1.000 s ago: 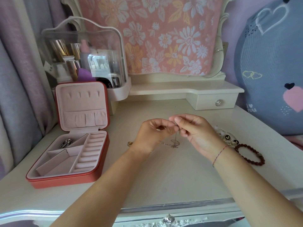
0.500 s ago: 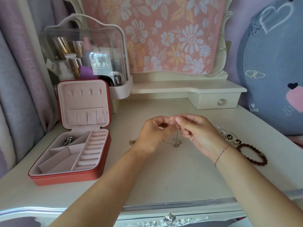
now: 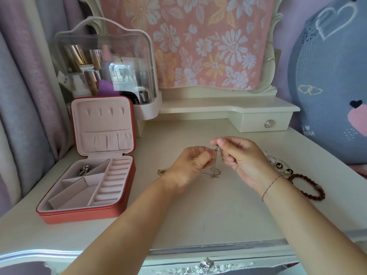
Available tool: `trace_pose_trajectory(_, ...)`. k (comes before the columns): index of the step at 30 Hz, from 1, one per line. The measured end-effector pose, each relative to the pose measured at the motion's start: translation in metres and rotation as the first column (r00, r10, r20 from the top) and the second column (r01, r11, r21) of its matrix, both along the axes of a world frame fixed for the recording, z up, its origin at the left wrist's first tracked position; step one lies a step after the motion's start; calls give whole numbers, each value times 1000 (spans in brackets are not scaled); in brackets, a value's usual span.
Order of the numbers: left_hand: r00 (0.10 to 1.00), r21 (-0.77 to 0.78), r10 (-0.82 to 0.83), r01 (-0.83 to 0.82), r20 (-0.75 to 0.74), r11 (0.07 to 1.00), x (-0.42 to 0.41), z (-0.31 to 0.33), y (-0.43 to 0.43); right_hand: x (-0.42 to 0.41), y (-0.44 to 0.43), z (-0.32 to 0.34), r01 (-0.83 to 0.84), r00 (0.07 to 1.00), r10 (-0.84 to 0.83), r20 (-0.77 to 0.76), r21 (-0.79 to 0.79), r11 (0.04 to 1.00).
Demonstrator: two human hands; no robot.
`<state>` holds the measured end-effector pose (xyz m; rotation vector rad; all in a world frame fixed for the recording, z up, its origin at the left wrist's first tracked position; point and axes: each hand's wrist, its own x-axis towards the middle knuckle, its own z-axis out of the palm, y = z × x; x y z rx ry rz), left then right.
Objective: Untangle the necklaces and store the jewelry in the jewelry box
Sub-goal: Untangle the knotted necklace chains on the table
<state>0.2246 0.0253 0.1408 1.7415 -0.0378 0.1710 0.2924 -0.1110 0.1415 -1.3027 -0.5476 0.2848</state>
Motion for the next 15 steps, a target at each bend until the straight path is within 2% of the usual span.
trace_pose_trajectory(10,998,-119,49,-44,43,992,5,-3,5,1,0,0,-18,1000,18,-4,8,1000)
trace_pose_trajectory(15,997,-192,19,-5,73,981,5,-3,5,0,0,1,-4,1000,4,-9,8,1000)
